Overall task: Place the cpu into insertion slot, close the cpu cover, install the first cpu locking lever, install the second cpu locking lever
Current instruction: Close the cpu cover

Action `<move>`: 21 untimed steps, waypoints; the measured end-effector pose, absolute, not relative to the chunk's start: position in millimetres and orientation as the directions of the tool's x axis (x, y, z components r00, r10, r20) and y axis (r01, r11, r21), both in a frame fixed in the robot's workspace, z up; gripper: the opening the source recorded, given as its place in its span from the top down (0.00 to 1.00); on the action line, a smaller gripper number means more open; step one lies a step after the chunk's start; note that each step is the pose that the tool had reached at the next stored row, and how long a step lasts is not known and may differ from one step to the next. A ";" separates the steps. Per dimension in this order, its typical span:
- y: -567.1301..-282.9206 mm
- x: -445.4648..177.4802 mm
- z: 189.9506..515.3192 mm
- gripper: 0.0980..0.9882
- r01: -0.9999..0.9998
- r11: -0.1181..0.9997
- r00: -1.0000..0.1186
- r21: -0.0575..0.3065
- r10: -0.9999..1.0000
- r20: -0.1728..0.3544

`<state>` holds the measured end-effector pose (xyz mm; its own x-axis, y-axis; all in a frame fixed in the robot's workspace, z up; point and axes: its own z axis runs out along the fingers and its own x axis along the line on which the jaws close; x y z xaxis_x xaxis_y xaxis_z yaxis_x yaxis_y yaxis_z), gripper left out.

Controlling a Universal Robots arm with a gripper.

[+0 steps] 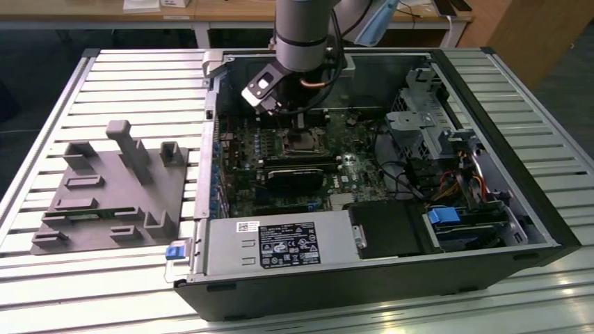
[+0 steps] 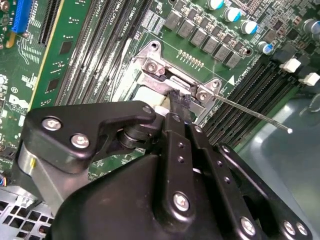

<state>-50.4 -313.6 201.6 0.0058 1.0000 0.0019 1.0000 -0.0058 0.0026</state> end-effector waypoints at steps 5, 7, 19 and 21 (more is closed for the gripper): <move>-313.7 -48.2 198.8 0.99 1.000 -0.006 0.006 0.002 1.000 0.002; -313.7 -45.0 198.3 0.99 1.000 -0.006 0.006 0.002 1.000 0.003; -313.5 -44.2 206.1 0.99 1.000 -0.006 0.006 0.003 1.000 0.013; -313.4 -49.3 205.8 0.99 1.000 -0.006 0.006 0.003 1.000 0.013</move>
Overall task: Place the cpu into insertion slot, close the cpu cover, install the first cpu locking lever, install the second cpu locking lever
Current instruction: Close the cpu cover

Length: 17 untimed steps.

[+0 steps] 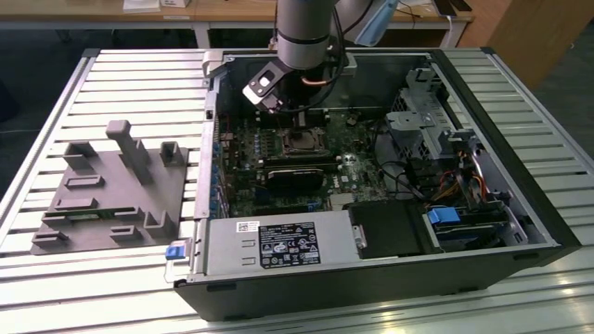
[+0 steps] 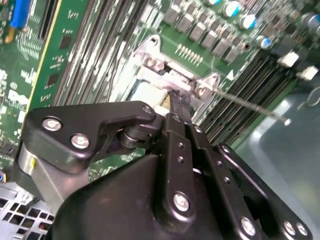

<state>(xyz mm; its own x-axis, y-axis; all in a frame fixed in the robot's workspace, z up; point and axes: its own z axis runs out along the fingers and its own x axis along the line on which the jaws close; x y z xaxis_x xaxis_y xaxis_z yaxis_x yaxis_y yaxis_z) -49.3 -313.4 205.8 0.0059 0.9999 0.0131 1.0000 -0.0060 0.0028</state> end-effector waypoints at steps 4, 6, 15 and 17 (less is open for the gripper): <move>-313.4 -52.0 203.5 0.99 1.000 -0.006 0.006 0.003 1.000 0.013; -313.4 -52.0 201.9 0.99 1.000 -0.006 0.006 0.003 1.000 0.013; -313.5 -44.2 199.0 0.99 1.000 -0.006 0.006 0.003 1.000 0.013; -313.2 -43.9 200.1 0.99 1.000 -0.006 0.006 0.004 1.000 0.015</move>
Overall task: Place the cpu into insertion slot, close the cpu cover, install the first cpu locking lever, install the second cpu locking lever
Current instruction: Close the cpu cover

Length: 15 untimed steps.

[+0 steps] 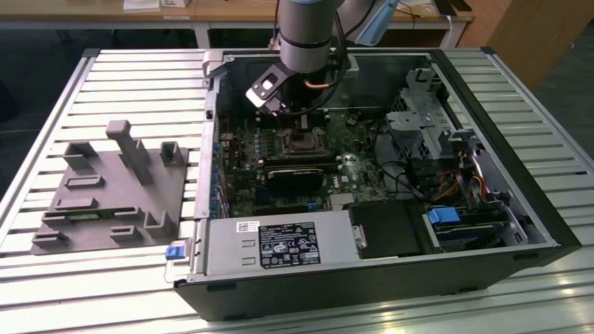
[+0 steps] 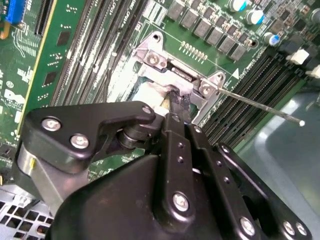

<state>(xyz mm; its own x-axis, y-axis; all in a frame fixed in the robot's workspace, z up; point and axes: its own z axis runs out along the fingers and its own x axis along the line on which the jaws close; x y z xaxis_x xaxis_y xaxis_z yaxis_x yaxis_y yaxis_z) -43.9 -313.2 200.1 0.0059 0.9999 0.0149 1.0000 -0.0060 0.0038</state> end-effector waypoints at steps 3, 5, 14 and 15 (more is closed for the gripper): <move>-313.4 -43.9 204.4 0.99 1.000 -0.006 0.006 0.003 1.000 0.013; -313.4 -43.3 204.5 0.99 1.000 -0.006 0.006 0.003 1.000 0.014; -313.5 -35.3 204.6 0.99 1.000 -0.006 0.006 0.000 1.000 0.013; -313.4 -34.7 204.6 0.99 1.000 -0.006 0.006 0.000 1.000 0.013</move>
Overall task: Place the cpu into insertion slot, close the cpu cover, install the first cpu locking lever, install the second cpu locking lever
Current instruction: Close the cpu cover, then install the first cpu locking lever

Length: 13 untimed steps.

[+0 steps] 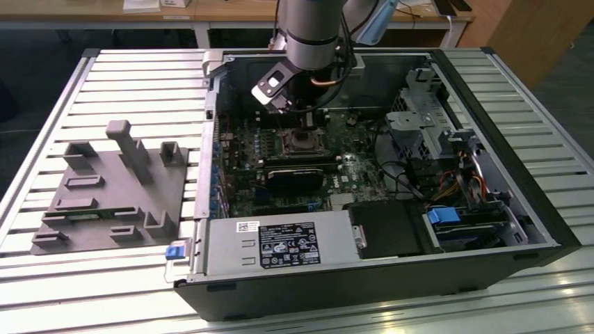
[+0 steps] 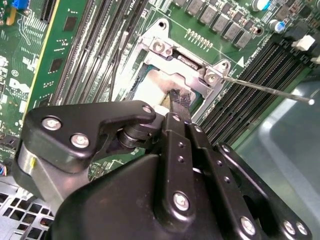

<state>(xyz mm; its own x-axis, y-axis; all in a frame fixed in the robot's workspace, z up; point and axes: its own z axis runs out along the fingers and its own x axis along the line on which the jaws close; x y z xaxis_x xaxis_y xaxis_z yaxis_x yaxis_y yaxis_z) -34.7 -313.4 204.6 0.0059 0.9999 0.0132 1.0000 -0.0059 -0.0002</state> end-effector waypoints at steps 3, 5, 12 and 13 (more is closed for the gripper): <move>-313.5 -33.2 204.6 0.99 1.000 -0.006 0.006 0.000 1.000 0.013; -313.4 -33.0 204.6 0.99 1.000 -0.006 0.006 0.000 1.000 0.013; -313.4 -32.7 204.8 0.99 1.000 -0.006 0.006 -0.001 1.000 0.013; -313.4 -32.6 205.1 0.99 1.000 -0.006 0.006 -0.001 1.000 0.011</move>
